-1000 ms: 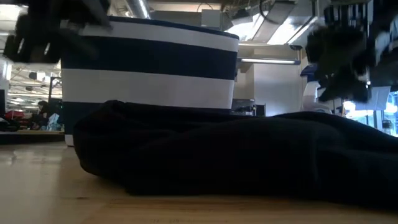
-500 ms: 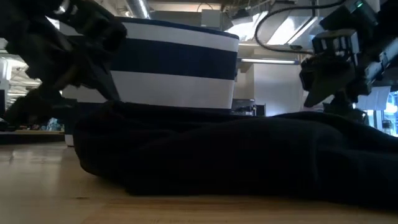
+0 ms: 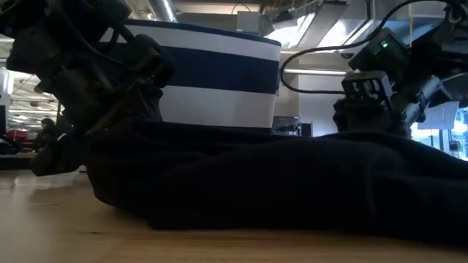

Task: Fold Laundry from Bin
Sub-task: Put the folded black shirt into the blue bin

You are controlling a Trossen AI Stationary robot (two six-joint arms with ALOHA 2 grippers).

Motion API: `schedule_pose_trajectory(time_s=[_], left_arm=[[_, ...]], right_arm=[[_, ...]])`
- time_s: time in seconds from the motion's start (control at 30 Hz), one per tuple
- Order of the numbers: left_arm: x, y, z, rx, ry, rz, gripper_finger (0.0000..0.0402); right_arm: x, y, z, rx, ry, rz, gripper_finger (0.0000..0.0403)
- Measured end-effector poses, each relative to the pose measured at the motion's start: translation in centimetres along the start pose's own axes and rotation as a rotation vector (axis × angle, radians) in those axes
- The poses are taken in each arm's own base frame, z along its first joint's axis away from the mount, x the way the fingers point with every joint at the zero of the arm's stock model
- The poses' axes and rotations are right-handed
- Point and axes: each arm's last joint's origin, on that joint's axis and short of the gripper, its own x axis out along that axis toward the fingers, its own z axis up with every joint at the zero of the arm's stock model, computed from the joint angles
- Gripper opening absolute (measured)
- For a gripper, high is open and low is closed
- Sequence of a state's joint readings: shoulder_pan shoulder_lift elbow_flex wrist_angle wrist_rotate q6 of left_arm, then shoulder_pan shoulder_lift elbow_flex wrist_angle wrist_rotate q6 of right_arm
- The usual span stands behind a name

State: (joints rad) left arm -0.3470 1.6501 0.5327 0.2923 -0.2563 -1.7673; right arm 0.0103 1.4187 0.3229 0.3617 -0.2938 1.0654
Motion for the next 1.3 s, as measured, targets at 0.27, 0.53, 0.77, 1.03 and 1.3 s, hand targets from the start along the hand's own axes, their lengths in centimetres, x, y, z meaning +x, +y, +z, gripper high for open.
schedule_pose_trajectory(time_s=[0.27, 0.53, 0.77, 1.03, 1.3], left_arm=[[0.1, 0.0, 0.3, 0.025, -0.026, 0.001, 0.0255], [0.3, -0.6, 1.0, 0.093, -0.046, -0.058, 0.0254], [0.4, -0.9, 0.8, 0.195, -0.055, -0.061, 0.0250], [1.6, 0.2, 0.7, 0.211, -0.061, 0.006, 0.0193], [2.4, -1.4, 0.2, 0.381, -0.076, -0.054, 0.0084]], right_arm=[[1.8, 0.1, 0.6, 0.004, 0.018, 0.139, 0.0223], [2.7, 0.8, 1.2, 0.025, -0.009, 0.280, 0.0223], [2.9, 1.0, 1.2, 0.023, 0.014, 0.265, 0.0223], [3.1, 0.1, 1.0, 0.038, 0.004, 0.150, 0.0202], [3.1, 0.3, 1.1, -0.031, -0.010, 0.187, 0.0023]])
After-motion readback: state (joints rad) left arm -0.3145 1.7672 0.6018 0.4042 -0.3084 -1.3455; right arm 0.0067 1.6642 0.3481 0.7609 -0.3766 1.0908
